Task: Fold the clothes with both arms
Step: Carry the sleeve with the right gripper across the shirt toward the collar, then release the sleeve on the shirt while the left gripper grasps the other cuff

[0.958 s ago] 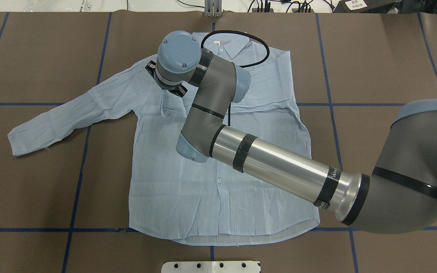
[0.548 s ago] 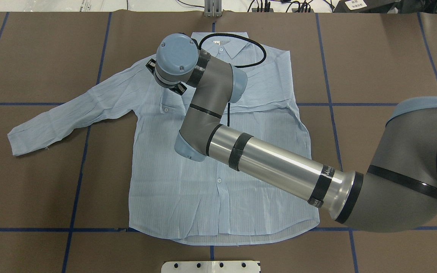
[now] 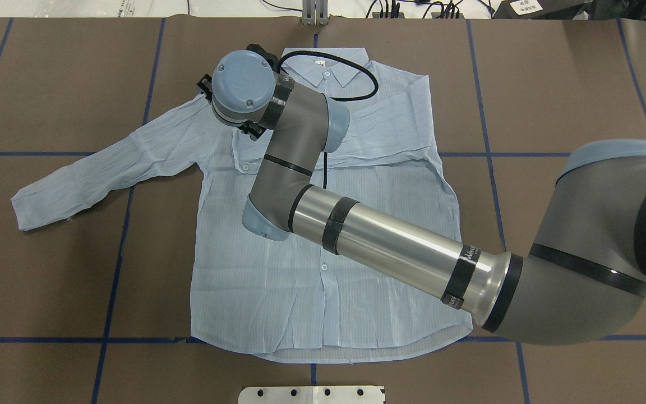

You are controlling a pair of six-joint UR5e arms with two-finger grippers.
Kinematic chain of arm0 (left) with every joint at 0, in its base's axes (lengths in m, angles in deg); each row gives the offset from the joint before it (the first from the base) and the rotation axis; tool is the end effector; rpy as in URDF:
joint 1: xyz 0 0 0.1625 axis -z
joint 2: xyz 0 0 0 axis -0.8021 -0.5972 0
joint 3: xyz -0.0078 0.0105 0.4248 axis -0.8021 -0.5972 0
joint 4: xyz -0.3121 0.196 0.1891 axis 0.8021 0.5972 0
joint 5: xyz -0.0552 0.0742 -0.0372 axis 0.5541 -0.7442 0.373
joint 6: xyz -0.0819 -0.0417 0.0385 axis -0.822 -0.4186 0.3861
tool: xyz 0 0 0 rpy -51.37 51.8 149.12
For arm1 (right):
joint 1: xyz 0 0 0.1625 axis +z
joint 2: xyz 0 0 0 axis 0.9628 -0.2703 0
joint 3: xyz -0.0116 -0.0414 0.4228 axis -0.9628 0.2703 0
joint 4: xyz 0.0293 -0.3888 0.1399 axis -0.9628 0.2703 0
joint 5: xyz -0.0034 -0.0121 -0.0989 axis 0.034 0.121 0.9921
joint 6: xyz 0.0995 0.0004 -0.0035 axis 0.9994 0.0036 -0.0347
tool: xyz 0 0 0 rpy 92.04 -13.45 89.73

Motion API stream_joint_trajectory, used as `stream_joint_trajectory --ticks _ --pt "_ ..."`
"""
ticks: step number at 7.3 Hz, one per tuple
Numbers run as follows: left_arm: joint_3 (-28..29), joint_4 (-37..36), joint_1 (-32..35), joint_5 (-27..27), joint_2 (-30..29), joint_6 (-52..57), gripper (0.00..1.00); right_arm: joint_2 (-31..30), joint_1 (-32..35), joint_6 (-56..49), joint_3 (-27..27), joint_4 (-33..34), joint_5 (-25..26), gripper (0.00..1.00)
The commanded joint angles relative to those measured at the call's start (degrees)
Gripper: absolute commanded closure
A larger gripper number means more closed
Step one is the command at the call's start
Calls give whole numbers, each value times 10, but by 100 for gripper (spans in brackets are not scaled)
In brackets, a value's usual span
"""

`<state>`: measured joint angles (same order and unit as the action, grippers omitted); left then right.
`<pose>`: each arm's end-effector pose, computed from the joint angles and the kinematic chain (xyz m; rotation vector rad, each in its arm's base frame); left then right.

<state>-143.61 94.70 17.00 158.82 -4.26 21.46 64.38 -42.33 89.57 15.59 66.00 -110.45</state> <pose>0.1191 -0.5226 0.5989 0.2669 0.9598 0.0453 -0.6782 -0.5718 0.0733 0.0527 -1.1771 0.7588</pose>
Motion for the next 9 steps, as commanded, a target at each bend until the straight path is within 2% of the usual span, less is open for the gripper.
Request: stream_joint_trajectory --ticks 1,3,6,9 --pt "23 8 -48 -5 -1 -26 4 -77 7 1 -106 3 -7 1" --pt "35 8 -61 -5 -1 -25 10 -113 30 -5 -129 4 -43 1" --pt "42 8 -78 -9 -1 -26 17 -166 43 -15 -192 6 -65 1" --pt "55 8 -99 -9 -3 -25 18 -171 45 -15 -195 6 -67 1"
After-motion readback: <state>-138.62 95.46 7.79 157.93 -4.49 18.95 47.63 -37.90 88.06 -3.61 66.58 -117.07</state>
